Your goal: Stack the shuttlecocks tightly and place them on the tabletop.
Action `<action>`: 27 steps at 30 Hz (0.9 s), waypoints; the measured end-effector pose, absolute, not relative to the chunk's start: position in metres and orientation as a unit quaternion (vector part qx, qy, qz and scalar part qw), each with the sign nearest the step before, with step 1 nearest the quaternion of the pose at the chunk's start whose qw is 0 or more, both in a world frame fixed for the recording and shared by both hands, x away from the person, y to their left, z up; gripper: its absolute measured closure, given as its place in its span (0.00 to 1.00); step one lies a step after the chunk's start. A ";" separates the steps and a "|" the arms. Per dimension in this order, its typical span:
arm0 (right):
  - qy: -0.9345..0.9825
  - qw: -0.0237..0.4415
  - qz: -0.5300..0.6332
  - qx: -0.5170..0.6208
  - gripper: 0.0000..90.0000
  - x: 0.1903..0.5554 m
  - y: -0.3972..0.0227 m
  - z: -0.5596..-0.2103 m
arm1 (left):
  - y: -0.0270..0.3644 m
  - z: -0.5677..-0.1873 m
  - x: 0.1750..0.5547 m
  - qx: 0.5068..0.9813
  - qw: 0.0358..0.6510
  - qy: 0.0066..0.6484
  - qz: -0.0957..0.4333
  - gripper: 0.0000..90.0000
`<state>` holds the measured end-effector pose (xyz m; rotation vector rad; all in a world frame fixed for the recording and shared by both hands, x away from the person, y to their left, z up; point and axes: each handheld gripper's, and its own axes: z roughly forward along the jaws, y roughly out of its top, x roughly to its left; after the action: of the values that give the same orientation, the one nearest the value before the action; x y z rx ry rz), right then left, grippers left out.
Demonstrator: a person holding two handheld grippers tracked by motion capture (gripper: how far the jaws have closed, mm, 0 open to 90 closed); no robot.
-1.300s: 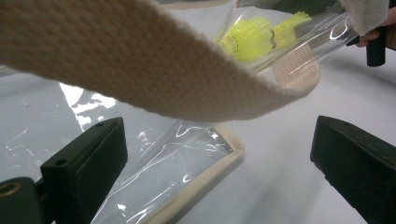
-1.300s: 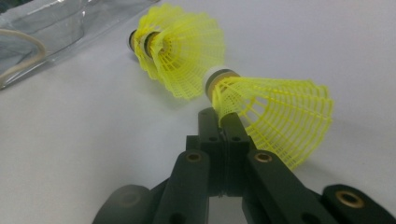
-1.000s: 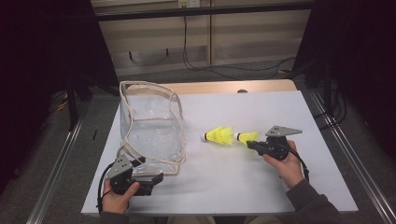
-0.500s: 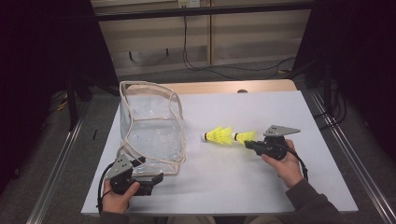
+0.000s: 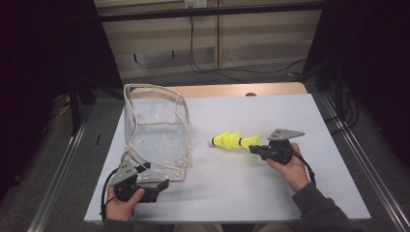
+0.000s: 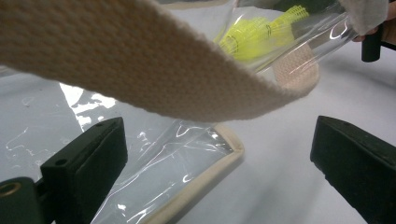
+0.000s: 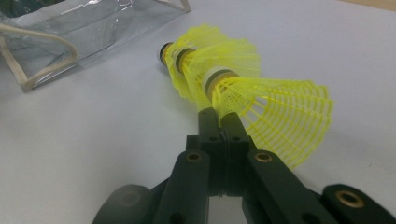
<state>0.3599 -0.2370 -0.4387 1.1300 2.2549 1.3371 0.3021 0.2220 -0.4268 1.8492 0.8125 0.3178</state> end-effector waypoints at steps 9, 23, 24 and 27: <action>0.789 0.138 0.458 0.385 1.00 0.363 -0.231 -0.442 | 0.222 -0.427 0.302 0.772 0.521 0.339 0.133 0.04; 0.797 0.131 0.455 0.375 1.00 0.364 -0.220 -0.442 | 0.222 -0.427 0.302 0.773 0.520 0.339 0.133 0.04; 0.797 0.132 0.455 0.375 1.00 0.364 -0.220 -0.442 | 0.222 -0.427 0.302 0.773 0.520 0.338 0.133 0.04; 0.797 0.129 0.456 0.375 1.00 0.363 -0.218 -0.443 | 0.222 -0.427 0.302 0.773 0.520 0.339 0.133 0.04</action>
<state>0.3635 -0.2183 -0.4425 1.0908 2.3155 1.3248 0.3021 0.2224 -0.4266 1.8539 0.8119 0.3196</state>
